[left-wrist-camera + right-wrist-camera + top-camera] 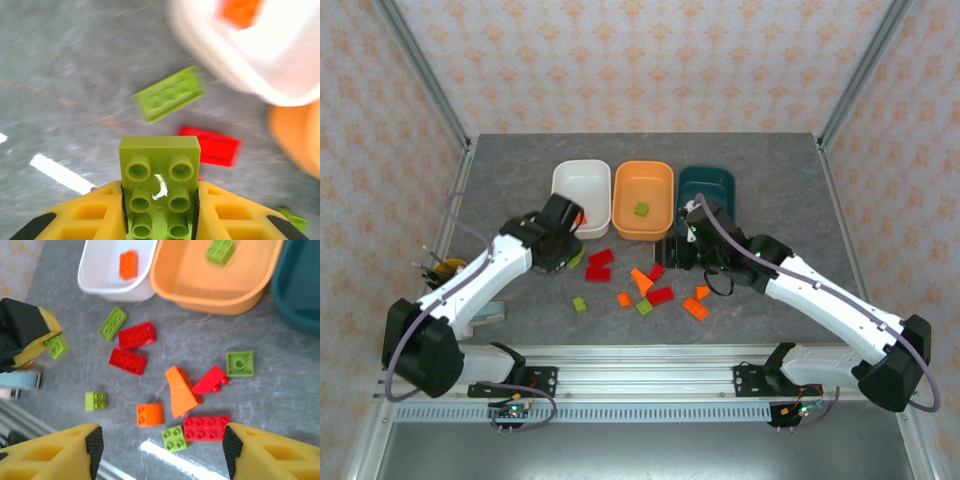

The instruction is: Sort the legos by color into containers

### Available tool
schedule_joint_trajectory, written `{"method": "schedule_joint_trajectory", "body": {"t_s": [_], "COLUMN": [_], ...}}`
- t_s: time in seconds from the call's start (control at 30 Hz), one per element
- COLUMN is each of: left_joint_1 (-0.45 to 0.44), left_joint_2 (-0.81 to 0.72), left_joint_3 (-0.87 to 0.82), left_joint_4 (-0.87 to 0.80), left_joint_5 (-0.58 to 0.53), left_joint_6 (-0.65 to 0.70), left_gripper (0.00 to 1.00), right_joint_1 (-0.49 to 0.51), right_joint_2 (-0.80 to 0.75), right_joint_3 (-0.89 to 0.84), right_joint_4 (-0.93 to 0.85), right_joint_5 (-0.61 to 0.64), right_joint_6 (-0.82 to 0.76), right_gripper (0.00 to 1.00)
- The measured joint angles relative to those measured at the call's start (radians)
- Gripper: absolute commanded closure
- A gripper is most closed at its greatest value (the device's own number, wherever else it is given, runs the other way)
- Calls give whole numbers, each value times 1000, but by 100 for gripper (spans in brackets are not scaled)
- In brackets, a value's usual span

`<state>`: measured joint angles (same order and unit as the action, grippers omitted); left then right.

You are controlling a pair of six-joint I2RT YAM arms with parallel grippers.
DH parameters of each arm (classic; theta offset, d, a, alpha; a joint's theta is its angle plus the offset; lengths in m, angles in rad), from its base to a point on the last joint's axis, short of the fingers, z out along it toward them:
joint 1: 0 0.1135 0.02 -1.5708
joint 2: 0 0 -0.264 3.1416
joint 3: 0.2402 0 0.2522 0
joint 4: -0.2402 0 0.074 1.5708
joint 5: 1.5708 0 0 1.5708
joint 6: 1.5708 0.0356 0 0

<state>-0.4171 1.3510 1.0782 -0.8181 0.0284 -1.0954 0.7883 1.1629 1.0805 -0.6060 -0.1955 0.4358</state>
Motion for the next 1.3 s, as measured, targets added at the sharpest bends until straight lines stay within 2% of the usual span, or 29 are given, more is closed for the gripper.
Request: {"method": "schedule_joint_trajectory", "body": {"t_s": [0.2,0.37,0.6,0.77,1.07,1.3], "left_joint_1": [-68,-117,-131,-130,-130,-130], "left_joint_2": [296,573,861,943,1006,987], "left_joint_3": [354,644,903,953,1004,1084], "left_joint_4": [-31,-65,-162,-212,-250,-271], "left_joint_5": [0,10,-11,-21,-11,-11], "left_joint_6": [128,202,260,267,275,282], "left_gripper": [72,73,73,71,49,40], "right_joint_1": [-128,-208,-240,-240,-259,-267], "right_joint_2": [0,5,8,6,8,90], "right_joint_3": [37,64,77,69,26,-35], "right_joint_4": [2,1,-2,-8,-100,-142], "right_joint_5": [36,39,34,24,16,-32], "right_joint_6": [75,131,163,178,232,252], "right_gripper": [28,28,28,28,28,33]}}
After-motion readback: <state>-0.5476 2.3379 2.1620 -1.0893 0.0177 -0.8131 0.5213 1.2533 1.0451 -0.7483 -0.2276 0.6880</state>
